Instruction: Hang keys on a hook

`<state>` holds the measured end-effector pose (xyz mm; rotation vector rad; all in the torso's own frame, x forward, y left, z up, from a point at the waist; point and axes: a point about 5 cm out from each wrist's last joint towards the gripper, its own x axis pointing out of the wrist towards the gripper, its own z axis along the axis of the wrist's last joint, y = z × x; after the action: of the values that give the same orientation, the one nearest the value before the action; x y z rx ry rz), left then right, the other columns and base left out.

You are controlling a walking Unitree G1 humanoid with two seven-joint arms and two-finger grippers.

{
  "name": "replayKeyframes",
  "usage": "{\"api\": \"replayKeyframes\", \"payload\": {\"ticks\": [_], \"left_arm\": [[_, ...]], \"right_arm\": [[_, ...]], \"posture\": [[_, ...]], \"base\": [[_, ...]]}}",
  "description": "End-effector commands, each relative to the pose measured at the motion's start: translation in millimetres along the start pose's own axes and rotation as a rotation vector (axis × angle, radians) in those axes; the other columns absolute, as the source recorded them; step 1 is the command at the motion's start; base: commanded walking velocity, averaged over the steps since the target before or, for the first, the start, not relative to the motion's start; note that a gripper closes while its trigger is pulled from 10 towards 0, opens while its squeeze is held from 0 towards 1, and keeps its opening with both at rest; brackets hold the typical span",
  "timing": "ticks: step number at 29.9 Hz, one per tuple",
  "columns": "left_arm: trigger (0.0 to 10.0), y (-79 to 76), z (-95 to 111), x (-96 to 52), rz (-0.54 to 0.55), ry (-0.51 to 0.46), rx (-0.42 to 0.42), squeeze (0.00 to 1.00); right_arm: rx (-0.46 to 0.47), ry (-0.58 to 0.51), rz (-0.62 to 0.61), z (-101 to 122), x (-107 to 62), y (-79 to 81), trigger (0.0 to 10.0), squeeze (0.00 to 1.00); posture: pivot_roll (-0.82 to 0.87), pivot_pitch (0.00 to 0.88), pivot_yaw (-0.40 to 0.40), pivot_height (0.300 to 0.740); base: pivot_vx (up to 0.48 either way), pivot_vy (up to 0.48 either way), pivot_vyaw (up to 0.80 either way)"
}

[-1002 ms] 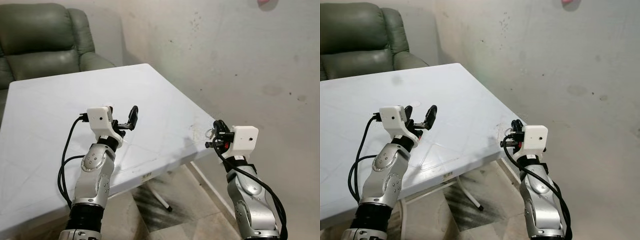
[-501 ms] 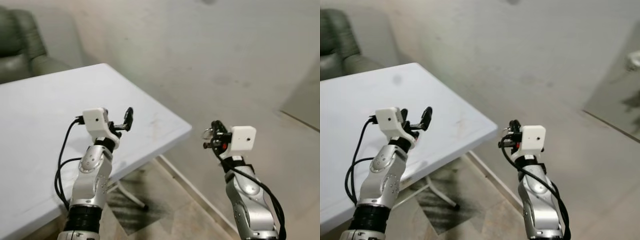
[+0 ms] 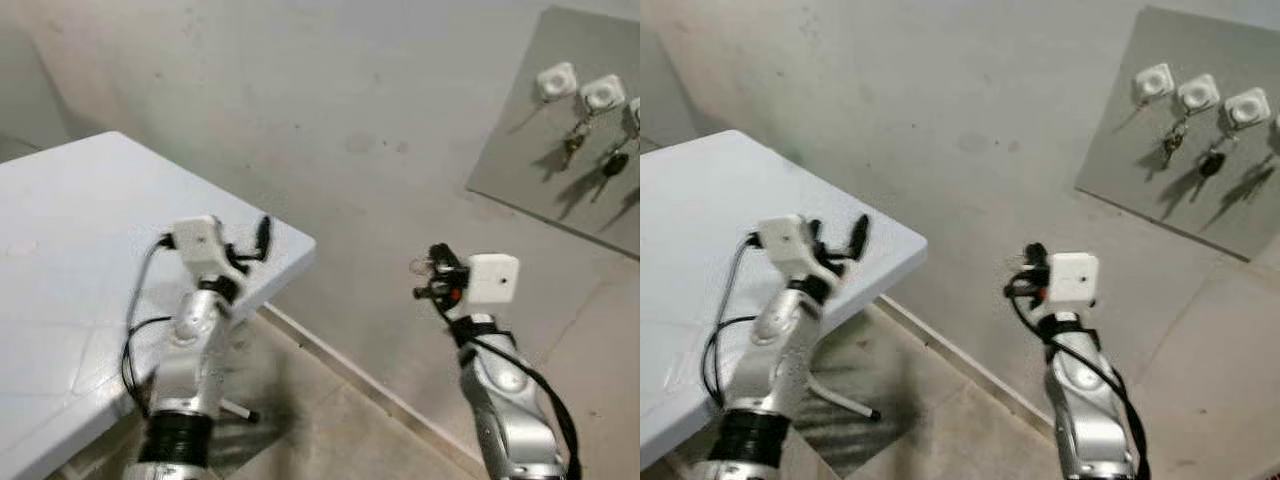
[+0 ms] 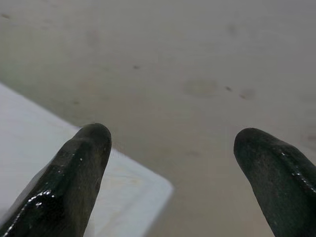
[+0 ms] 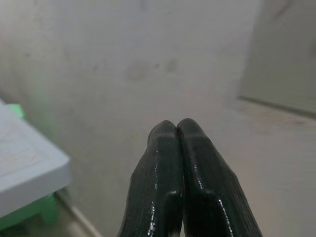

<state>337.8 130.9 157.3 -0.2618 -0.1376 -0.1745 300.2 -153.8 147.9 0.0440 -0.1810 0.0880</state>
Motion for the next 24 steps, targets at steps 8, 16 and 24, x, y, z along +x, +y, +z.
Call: {"api": "replayKeyframes", "payload": {"ticks": [8, 16, 24], "left_arm": [[10.0, -3.2, 5, 0.5, 0.005, -0.019, -0.010, 0.00], [10.0, 0.7, 1, 0.2, 0.053, 0.021, -0.029, 0.00], [10.0, -0.5, -4, -1.1, 0.065, 0.061, -0.023, 0.00]], "right_arm": [[-0.004, -0.014, 0.006, 5, 1.3, 1.7, 10.0, 0.00], [-0.003, -0.027, 0.010, 7, 2.5, 2.4, 10.0, 0.00], [0.012, -0.031, 0.017, 8, 1.9, 3.1, 10.0, 0.00]], "posture": [[-0.02, 0.005, -0.045, 0.740], [-0.02, 0.000, -0.049, 0.740], [-0.02, 0.000, -0.050, 0.740]], "base": [[0.000, -0.180, -0.69], [0.000, 0.000, -0.57], [0.000, 0.000, 0.00]]}}
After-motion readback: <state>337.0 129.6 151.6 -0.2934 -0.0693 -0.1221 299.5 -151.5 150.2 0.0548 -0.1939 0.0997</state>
